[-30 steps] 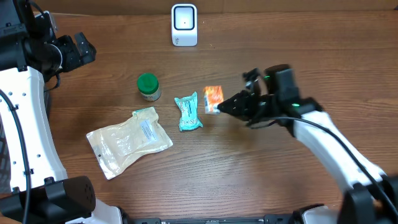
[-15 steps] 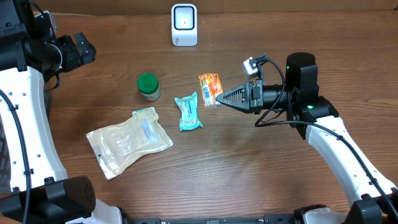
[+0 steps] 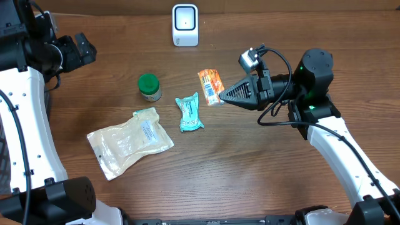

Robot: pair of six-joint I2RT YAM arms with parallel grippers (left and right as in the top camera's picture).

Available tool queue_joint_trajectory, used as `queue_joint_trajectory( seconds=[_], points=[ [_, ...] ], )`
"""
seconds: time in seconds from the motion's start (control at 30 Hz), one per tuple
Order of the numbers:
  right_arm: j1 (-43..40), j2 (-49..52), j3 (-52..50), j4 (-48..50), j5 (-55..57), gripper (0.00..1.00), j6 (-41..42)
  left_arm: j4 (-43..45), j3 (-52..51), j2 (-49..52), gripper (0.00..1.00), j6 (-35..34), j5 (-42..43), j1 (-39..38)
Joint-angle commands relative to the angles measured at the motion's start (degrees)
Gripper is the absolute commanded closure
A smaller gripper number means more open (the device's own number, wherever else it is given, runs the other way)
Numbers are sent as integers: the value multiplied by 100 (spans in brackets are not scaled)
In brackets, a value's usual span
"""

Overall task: Scan the item barcode
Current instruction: 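Lift the orange snack bar with the right gripper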

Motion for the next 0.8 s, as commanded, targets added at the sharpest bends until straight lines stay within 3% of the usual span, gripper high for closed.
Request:
queue_joint_trajectory(
  seconds=[0.0, 0.5, 0.67, 0.77],
  points=[
    [-17, -68, 50, 66, -232, 96, 866, 4, 44, -2, 0, -103, 46, -13],
    [-17, -66, 48, 57, -55, 96, 485, 4, 44, -2, 0, -101, 48, -13],
    [-15, -20, 42, -98, -66, 96, -352, 4, 44, -2, 0, -101, 48, -13],
    [-11, 55, 37, -713, -66, 96, -1082, 4, 44, -2, 0, -103, 48, -13]
  ],
)
